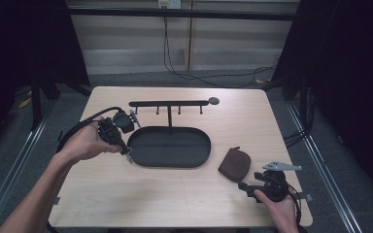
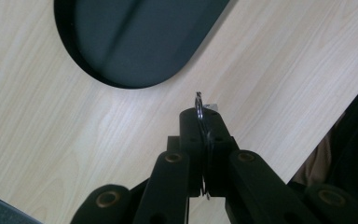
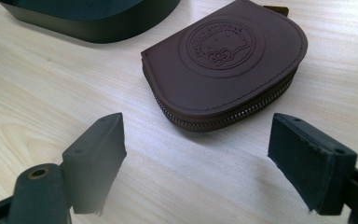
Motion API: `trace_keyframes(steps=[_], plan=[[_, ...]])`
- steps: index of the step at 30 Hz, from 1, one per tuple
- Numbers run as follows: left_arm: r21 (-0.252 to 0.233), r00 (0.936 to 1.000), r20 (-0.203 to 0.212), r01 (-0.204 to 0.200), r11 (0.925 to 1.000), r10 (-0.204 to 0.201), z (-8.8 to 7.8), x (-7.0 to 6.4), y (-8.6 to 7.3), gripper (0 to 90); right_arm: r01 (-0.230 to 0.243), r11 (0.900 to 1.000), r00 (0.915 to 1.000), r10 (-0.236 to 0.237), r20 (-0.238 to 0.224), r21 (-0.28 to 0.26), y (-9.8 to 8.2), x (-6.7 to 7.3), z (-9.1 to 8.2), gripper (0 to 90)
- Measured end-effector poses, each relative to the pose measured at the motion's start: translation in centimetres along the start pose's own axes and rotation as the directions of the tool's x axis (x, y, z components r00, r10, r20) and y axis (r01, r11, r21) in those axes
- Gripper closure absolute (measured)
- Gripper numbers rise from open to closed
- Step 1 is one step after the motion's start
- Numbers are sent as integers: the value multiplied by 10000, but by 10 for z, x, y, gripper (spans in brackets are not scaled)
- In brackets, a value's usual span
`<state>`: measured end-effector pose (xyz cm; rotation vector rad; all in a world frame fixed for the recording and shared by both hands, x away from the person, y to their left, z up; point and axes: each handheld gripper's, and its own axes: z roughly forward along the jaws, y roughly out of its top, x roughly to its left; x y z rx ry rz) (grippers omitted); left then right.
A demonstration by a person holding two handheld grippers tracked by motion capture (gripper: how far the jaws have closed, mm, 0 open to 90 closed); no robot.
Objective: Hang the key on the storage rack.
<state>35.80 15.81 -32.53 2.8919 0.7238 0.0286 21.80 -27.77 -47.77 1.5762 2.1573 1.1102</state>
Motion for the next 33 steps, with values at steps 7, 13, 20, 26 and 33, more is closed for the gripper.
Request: trace_keyframes(steps=[7,13,20,26,33], plan=[[-29,9993,-381,-8,10000,7,-13,8,4,890,21,10000,10000,-21,7,44,0,0,1,186],[-133,9994,-342,13,9999,-18,-21,15,13,890,-27,10000,10000,27,4,19,0,0,1,185],[-418,9981,-395,465,9980,-482,-23,26,25,891,-16,10000,10000,16,-21,22,0,0,0,187],[-438,9982,-275,520,9977,-532,-25,32,31,891,-47,10000,10000,47,-69,-11,0,-1,1,187],[-291,9978,-322,574,9979,-583,-29,44,39,891,-40,10000,10000,40,-42,-40,0,-1,0,187]])
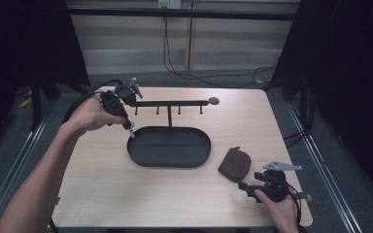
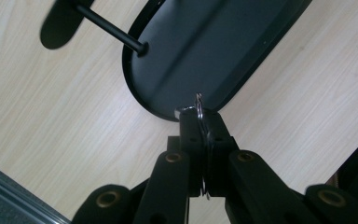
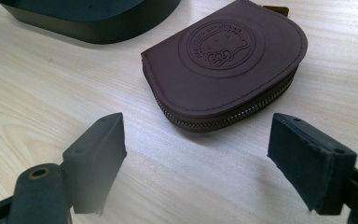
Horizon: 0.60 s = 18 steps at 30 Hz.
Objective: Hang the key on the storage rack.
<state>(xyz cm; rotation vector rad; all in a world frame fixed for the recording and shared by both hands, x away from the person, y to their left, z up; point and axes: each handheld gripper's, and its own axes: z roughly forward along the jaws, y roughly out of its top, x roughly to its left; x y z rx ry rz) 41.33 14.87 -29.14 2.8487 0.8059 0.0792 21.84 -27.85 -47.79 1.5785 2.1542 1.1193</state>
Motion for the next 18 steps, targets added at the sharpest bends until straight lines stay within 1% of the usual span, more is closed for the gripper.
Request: trace_keyframes(steps=[2,5,7,10,11,13,14,15,16,17,18], plan=[[-173,9999,123,71,9998,-69,-4,2,3,890,-58,10000,10000,58,9,1,0,0,0,189],[-194,9998,196,-1,9998,5,-6,3,6,889,-52,10000,10000,52,11,-2,0,-1,0,189],[-148,9999,123,-33,9999,35,-7,5,10,890,-49,10000,10000,49,7,2,0,-1,0,189],[-113,9998,122,-128,9999,130,-7,8,17,890,-72,10000,10000,72,1,-27,0,0,0,188],[-113,9998,122,-128,9999,130,-7,8,17,890,-72,10000,10000,72,1,-27,0,0,0,188],[-166,9997,245,-14,9999,18,-7,10,19,889,-73,10000,10000,73,-7,-29,0,-1,0,190],[-378,9993,369,104,9992,-90,-8,14,20,889,-59,10000,10000,59,19,-2,0,-1,0,206],[-367,9987,480,163,9992,-145,-8,17,21,889,-59,10000,10000,59,19,-2,0,-1,0,206],[-256,9991,384,201,9995,-191,-7,21,22,890,-55,10000,10000,55,34,9,0,-1,0,203],[-256,9991,384,201,9995,-191,-7,21,22,890,-55,10000,10000,55,34,9,0,-1,0,203],[-227,9987,459,216,9995,-206,-6,25,23,890,-58,10000,10000,58,34,-11,0,0,0,203]])
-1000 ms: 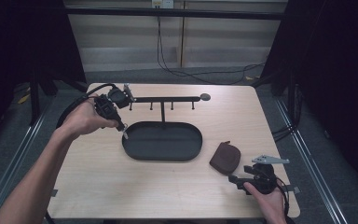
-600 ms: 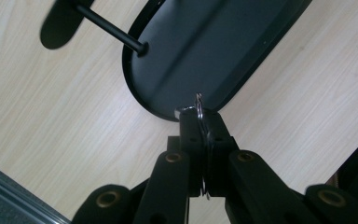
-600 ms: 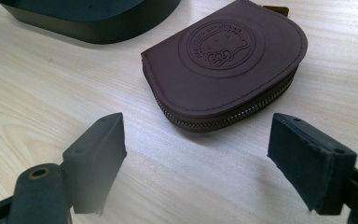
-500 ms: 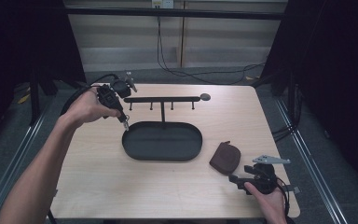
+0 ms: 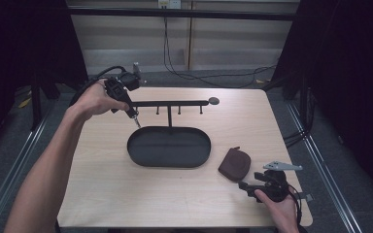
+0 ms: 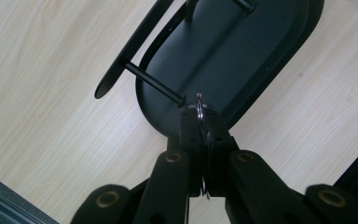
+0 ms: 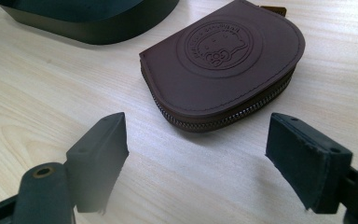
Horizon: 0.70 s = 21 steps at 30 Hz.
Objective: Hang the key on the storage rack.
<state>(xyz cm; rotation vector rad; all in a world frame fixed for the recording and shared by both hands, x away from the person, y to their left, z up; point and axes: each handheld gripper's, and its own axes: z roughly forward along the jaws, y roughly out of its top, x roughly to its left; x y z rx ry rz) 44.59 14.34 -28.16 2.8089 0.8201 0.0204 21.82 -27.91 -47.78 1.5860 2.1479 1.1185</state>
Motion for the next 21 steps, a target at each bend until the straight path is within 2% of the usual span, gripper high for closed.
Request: trace_keyframes(steps=[6,8,13,14,19,21], plan=[[31,9998,-148,133,9999,-132,5,2,1,889,-2,10000,10000,2,-25,21,0,0,0,199],[-76,9999,-17,144,9999,-144,6,3,2,888,10,10000,10000,-10,11,20,0,0,0,205],[-112,9995,-95,289,9995,-290,6,6,1,888,15,10000,10000,-15,19,50,0,0,0,204],[103,9996,-124,248,9996,-247,8,7,0,887,20,10000,10000,-20,21,27,0,0,0,204],[-32,9994,-72,348,9994,-348,9,8,-2,884,36,10000,10000,-36,-8,38,0,0,1,204],[101,9991,-264,343,9994,-341,10,9,-3,877,66,10000,10000,-66,-3,29,0,0,1,204]])
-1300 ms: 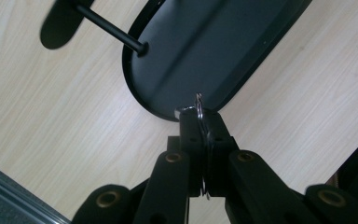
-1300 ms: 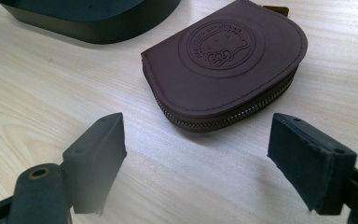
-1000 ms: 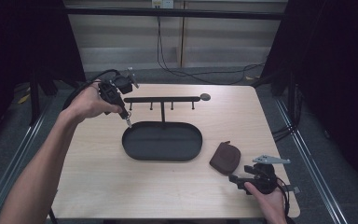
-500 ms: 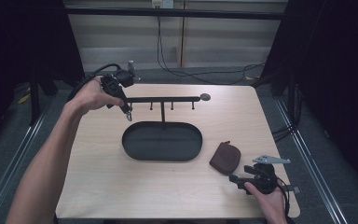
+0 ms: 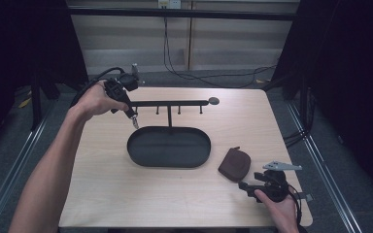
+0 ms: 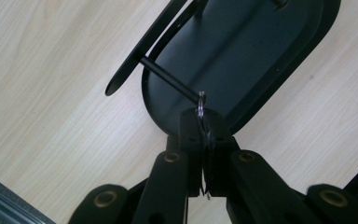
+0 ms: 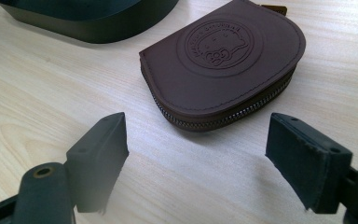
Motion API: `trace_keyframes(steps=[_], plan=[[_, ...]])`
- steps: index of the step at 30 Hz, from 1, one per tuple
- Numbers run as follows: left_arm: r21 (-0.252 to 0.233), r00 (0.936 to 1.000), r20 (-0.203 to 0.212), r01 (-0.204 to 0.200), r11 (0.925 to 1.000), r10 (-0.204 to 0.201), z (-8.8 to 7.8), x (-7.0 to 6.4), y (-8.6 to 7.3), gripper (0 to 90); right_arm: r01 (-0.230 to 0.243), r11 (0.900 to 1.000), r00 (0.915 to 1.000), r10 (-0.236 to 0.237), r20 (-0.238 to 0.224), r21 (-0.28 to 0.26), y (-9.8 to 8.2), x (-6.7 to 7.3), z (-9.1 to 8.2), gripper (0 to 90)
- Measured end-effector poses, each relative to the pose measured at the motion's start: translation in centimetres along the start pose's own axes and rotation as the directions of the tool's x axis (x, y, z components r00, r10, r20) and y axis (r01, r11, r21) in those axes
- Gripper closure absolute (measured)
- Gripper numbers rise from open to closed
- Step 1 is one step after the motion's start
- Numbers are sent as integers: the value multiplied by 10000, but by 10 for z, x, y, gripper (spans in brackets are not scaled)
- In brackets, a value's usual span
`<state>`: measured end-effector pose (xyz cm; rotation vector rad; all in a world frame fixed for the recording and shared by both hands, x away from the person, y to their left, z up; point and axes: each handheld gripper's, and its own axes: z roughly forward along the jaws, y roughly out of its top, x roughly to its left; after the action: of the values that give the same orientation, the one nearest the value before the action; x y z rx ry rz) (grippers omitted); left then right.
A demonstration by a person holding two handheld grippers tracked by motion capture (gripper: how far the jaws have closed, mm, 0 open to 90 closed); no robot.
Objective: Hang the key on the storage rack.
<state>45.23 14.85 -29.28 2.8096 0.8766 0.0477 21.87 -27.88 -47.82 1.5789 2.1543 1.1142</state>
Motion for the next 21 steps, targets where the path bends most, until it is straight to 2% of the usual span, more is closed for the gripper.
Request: trace_keyframes(steps=[1,4,6,7,14,17,20,21], plan=[[-40,9999,109,77,10000,-77,1,2,-1,875,-7,10000,10000,7,-2,-5,0,0,0,204],[-77,9998,60,163,9998,-163,3,3,-1,877,3,10000,10000,-3,-1,6,0,0,0,205],[50,9999,127,58,10000,-58,6,2,-1,879,3,10000,10000,-3,3,0,0,0,0,205],[109,10000,18,59,9999,-59,7,1,0,872,8,10000,10000,-8,-4,10,0,0,0,206],[-10,9999,26,109,9999,-109,7,1,-3,845,41,10000,10000,-41,-11,38,1,1,0,203],[-36,9999,7,157,9999,-157,6,1,-5,810,63,10000,10000,-63,-34,51,1,1,1,201],[-200,9994,37,339,9992,-338,5,0,-8,689,26,10000,10000,-26,-35,44,1,1,1,199],[-244,9994,52,343,9991,-342,5,0,-9,689,28,10000,10000,-28,-40,50,1,1,1,199]])
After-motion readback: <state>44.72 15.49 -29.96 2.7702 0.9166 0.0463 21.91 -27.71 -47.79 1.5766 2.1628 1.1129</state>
